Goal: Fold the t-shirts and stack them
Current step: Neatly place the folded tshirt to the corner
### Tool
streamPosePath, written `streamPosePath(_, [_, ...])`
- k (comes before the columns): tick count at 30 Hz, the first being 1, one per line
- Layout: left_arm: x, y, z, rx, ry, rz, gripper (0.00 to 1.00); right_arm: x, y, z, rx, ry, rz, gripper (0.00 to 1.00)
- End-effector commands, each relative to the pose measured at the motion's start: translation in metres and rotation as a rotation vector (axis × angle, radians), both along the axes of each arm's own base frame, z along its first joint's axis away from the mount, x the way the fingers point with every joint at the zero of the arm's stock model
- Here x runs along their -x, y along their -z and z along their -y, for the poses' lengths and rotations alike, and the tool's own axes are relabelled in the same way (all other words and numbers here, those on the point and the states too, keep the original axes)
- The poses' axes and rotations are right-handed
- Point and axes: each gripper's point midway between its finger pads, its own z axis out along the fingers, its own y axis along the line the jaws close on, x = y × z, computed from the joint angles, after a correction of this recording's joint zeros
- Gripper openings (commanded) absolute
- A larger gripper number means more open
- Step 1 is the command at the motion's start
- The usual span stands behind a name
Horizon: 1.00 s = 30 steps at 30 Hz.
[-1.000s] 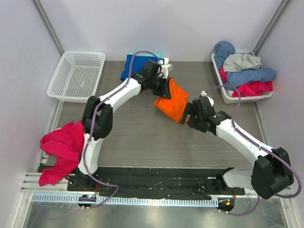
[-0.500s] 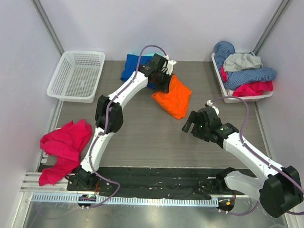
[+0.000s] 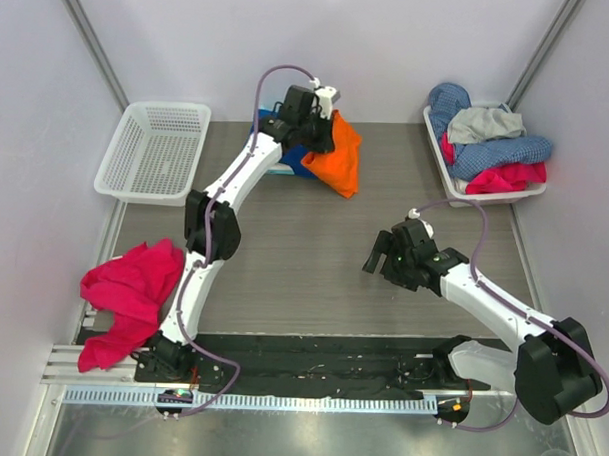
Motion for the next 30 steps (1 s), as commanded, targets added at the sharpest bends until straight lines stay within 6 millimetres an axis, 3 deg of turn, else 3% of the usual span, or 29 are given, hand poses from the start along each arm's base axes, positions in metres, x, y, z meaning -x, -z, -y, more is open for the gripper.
streamPosePath(1, [-0.042,-0.1,-0.023,0.23,-0.055,0.212,0.0,-0.002,0.003,-0.004,-0.026,0.009,0.008,0.88])
streamPosePath(7, [-0.064,-0.124,-0.055,0.343,-0.098,0.226,0.0,0.002,0.013,-0.004,-0.025,0.016,-0.011,0.88])
streamPosePath(10, [-0.061,-0.133,-0.059,0.363,-0.082,0.228,0.0,0.002,0.016,-0.005,-0.033,0.018,-0.019,0.88])
streamPosePath(21, [-0.056,-0.133,-0.072,0.363,-0.059,0.199,0.0,0.002,0.021,-0.006,-0.033,0.019,-0.026,0.88])
streamPosePath(30, [-0.064,-0.138,-0.106,0.372,-0.091,0.195,0.0,0.002,0.025,-0.006,-0.029,0.018,-0.034,0.88])
